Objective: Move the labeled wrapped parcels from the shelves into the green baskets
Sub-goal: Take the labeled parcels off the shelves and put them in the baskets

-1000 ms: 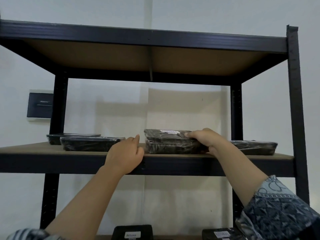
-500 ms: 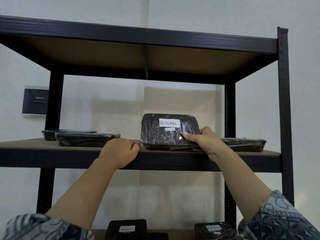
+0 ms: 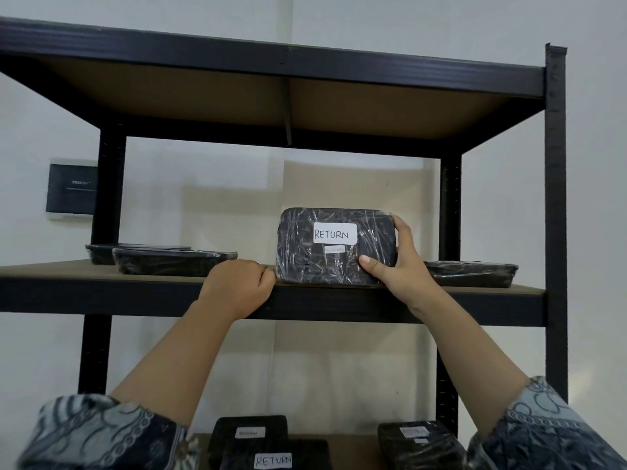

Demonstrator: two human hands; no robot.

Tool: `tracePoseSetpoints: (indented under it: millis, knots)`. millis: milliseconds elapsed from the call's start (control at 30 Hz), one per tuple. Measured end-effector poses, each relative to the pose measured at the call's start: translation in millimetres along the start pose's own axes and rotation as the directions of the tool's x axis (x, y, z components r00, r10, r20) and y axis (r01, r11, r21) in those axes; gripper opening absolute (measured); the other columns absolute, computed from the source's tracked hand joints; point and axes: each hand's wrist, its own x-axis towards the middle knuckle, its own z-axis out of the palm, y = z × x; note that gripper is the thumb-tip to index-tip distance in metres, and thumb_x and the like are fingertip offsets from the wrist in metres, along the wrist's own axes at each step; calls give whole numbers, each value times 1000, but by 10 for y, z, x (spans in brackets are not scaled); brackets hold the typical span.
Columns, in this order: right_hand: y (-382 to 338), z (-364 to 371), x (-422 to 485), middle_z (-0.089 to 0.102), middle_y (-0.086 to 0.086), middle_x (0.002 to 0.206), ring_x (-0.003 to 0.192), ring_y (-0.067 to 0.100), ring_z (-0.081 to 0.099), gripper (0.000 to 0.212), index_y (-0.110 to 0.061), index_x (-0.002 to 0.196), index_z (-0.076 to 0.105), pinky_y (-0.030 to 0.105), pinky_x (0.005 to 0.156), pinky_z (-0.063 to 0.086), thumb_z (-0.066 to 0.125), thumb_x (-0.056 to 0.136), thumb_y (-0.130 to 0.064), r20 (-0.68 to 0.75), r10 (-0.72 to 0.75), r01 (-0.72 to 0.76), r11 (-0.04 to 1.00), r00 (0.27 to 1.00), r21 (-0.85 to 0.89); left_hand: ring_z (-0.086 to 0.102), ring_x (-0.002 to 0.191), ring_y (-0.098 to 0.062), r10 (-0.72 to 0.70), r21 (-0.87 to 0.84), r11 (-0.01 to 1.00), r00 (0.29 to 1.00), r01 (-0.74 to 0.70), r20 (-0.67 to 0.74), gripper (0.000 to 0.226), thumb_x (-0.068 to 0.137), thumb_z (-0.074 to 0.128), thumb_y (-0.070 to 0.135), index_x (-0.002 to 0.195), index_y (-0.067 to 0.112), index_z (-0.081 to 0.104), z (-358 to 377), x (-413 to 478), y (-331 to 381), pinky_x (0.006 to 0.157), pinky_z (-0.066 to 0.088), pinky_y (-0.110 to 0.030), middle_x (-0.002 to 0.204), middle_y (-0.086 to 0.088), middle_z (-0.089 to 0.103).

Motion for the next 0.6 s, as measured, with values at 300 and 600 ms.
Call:
tracePoseSetpoints:
  millis: [300,600]
  knots:
    - [25,81,-168,37,-9,132,120,5,43,82,-31,144,11,16,99,35,62,87,-3,-77,-171,169,985,982,-33,48,59,-18,13,-13,1000,974,-17,-228,36,96,30,28,79,17,59,87,-108,42,52,34,-30,65,1,51]
    - [121,137,-530,39,-5,140,130,4,42,81,-36,144,13,35,112,37,58,88,2,-261,-203,242,962,944,127,39,131,-29,40,36,999,971,-32,-235,55,90,23,35,134,11,47,187,-374,127,109,28,-48,135,-8,53]
